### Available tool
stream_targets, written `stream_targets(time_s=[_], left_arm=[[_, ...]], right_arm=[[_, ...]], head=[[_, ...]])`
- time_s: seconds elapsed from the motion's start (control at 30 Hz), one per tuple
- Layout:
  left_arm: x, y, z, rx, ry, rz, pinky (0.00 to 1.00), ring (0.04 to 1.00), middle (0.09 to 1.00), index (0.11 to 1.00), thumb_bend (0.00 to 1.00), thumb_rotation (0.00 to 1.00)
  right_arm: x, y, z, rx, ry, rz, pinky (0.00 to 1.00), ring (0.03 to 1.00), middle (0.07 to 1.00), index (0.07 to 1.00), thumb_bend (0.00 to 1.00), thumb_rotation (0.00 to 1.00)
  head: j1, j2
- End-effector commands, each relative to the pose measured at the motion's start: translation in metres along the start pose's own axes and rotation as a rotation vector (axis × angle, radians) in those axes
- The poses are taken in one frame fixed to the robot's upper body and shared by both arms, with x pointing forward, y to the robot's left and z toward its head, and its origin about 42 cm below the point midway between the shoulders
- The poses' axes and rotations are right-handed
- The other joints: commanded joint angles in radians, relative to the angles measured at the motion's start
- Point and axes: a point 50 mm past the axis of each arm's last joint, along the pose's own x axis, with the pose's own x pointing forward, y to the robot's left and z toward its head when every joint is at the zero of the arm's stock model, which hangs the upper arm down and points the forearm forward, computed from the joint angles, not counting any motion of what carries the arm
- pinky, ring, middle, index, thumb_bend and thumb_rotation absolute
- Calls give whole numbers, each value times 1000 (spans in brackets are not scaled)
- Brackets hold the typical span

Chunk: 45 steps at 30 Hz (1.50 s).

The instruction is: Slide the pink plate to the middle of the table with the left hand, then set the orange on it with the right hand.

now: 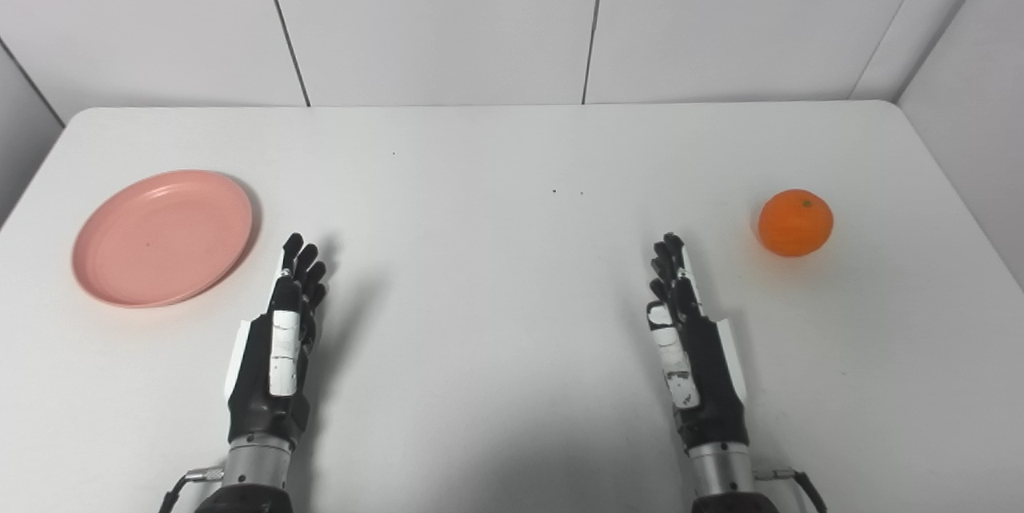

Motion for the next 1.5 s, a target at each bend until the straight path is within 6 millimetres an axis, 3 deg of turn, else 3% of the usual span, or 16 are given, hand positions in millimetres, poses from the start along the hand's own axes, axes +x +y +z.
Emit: stream_targets(time_s=[0.0,0.33,0.77,0.9,1.47], left_arm=[[-97,24,-36,70,146,69,999,980,991,1000,948,1000],[-93,7,-56,89,135,73,919,933,950,978,983,1000],[-89,-3,-67,108,126,66,819,898,920,935,978,1000],[-88,-5,-73,111,135,64,812,896,918,932,979,1000],[-87,-10,-78,107,125,66,784,879,903,910,932,1000]], right_arm=[[-21,-9,-17,8,0,-29,984,987,979,994,943,1000],[-29,-31,-38,-5,17,-20,1000,1000,983,1000,925,1000],[-31,-44,-54,7,17,-12,1000,1000,988,1000,884,1000],[-31,-46,-60,12,29,-11,1000,1000,992,1000,891,1000],[-30,-50,-64,19,38,-14,1000,1000,998,1000,907,1000]], head=[[28,-23],[170,-130],[229,-194],[245,-234],[275,-255]])
